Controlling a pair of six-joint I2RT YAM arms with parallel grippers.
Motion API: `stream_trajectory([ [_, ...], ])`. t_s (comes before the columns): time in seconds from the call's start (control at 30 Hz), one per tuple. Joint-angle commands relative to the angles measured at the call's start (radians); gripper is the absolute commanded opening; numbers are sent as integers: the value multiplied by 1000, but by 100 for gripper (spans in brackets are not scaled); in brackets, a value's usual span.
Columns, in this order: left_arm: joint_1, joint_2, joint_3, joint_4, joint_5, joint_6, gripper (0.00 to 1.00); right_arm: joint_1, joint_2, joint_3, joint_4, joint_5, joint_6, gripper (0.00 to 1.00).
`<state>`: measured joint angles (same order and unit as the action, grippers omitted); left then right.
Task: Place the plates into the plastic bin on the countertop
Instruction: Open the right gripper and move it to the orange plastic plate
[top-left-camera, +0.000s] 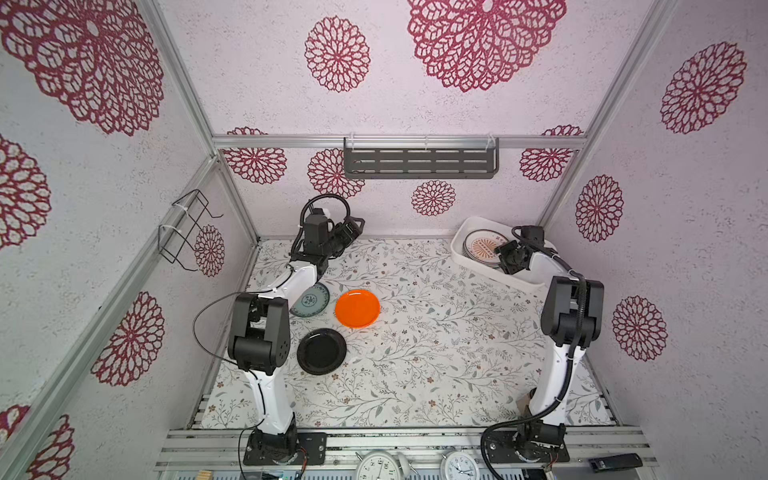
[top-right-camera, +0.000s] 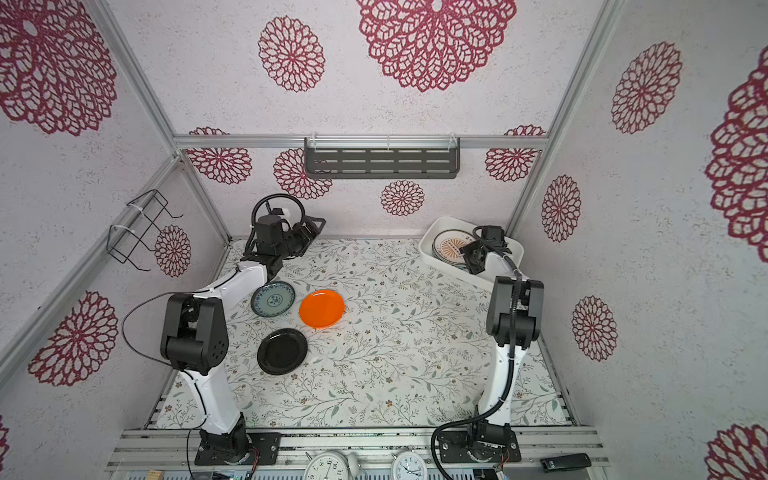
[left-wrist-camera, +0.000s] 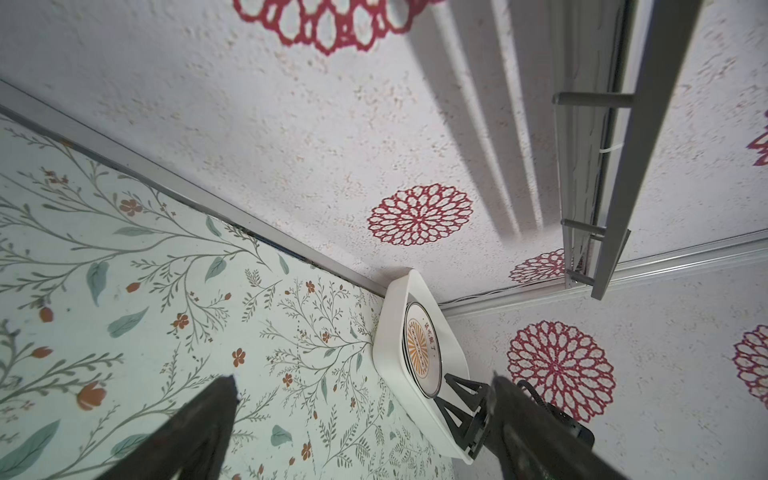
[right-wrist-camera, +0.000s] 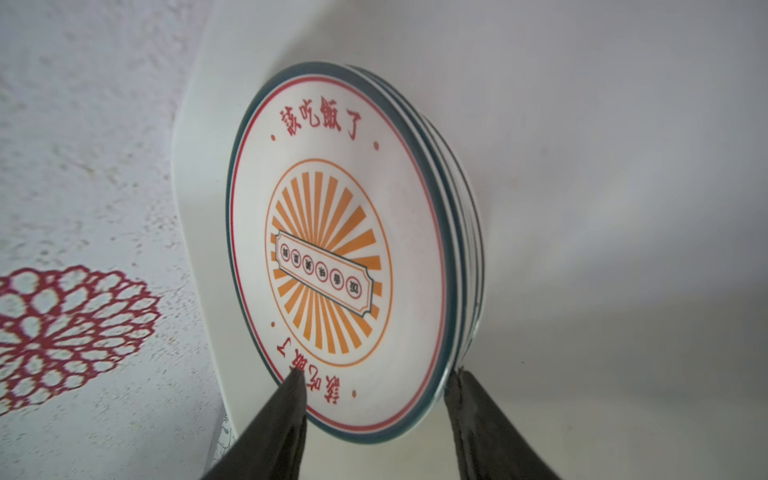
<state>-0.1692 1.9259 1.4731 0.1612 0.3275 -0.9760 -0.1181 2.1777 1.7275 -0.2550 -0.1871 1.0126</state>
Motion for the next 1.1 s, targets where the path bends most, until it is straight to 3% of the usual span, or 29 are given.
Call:
stream_trajectory([
  [0.0, 14, -63, -24, -37, -25, 34, 97, 1, -114, -27, 22, 20, -25, 59],
  [0.33, 64, -207, -151, -177, -89, 52, 97, 55, -264, -128, 89, 33, -131, 65],
  [0.7, 183, -423, -362, -290, -97, 95, 97, 241, -374, -258, 258, 20, -217, 89],
  [1.07, 356, -570, -543, -439, -95, 83, 97, 430, -312, -225, 375, -41, -241, 95],
])
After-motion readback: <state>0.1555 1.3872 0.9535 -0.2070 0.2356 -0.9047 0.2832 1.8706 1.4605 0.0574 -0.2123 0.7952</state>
